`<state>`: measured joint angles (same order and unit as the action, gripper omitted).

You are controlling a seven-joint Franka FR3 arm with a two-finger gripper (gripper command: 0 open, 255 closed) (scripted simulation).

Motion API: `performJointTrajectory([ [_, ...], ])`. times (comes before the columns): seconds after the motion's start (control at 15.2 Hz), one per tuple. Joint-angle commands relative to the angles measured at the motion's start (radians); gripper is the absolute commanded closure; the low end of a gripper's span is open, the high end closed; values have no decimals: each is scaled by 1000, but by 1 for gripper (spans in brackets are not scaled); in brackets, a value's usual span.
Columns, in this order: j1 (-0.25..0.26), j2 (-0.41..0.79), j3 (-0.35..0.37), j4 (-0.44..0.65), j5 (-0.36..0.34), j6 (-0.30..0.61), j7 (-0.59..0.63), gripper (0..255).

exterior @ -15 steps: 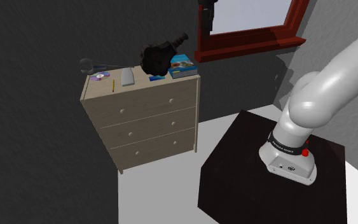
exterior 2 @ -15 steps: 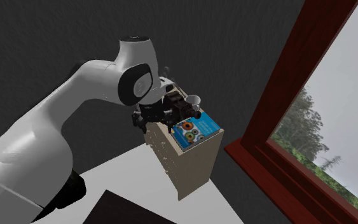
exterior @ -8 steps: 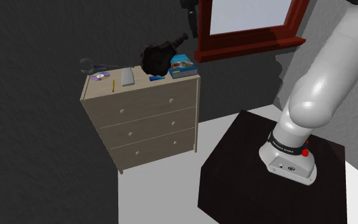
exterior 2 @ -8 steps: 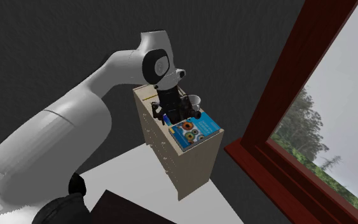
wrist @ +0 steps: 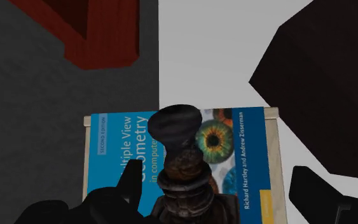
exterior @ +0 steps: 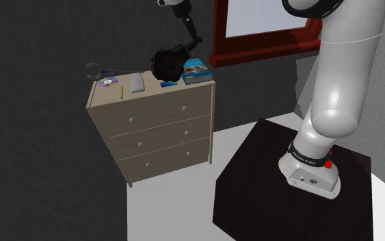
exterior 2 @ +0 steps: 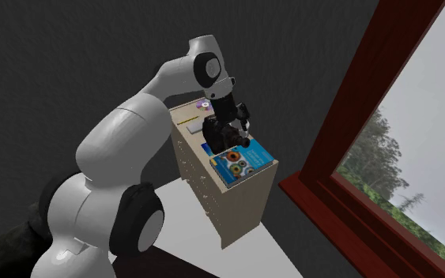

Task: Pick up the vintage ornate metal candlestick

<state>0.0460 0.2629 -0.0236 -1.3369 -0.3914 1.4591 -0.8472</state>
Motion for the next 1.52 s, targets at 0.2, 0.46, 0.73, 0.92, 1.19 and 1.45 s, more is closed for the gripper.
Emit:
performJointTrajectory([
  [0.2,12,100,5,96,-43,-6,-59,0],
  [0.46,9,88,6,25,-41,48,-37,0],
  [0.73,8,85,6,1,-41,67,-29,255],
  [0.92,7,85,6,1,-41,68,-29,255],
  [1.19,8,85,6,0,-41,68,-29,255],
  [1.45,9,89,6,32,-41,42,-39,255],
])
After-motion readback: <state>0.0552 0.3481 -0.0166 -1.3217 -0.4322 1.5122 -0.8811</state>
